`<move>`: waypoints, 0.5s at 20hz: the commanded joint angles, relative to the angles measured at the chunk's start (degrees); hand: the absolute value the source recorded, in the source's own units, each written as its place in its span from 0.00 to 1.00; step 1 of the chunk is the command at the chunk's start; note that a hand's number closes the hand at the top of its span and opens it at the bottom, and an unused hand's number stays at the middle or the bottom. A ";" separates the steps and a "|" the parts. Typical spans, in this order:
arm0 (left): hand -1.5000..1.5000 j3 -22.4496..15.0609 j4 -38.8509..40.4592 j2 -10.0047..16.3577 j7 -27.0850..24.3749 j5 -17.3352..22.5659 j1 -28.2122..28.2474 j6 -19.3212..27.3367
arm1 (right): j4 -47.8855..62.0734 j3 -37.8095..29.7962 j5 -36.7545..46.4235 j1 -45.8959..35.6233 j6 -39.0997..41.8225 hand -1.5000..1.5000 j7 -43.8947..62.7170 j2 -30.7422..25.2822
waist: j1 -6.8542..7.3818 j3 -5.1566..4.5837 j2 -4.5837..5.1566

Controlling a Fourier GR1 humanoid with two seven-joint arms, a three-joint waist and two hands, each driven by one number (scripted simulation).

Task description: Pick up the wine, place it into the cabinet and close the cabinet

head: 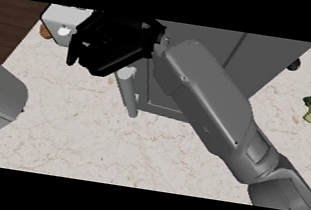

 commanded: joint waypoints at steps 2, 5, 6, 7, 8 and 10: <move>0.00 2.01 1.22 -0.05 -0.66 0.29 -1.19 -2.02 | 5.86 -4.96 4.38 -0.32 -6.99 1.00 -6.98 -6.16 | -0.80 0.77 2.02; 0.00 1.25 -0.83 -0.92 -0.06 -0.79 -1.32 -0.37 | 4.76 -6.29 4.81 -0.36 -8.61 1.00 -8.12 -8.04 | -1.53 0.85 1.77; 0.00 2.03 0.42 0.24 0.89 -0.18 -0.89 -1.32 | 4.76 -6.19 5.34 0.51 -8.16 1.00 -8.99 -8.78 | -1.57 0.84 2.00; 0.00 2.13 0.25 -0.23 0.59 -0.56 -0.89 -1.14 | 4.43 -6.22 5.43 1.18 -8.46 1.00 -9.38 -8.72 | -1.78 0.84 1.82; 0.00 1.28 -1.51 -0.67 0.60 -1.73 -1.48 -0.58 | 4.69 -6.19 5.29 0.19 -7.53 1.00 -8.72 -8.81 | -1.73 0.84 1.94; 0.00 1.91 -0.97 -0.29 1.19 -1.31 -1.61 -0.87 | 4.33 -6.41 5.33 0.59 -8.23 1.00 -9.42 -8.68 | -2.12 0.84 1.91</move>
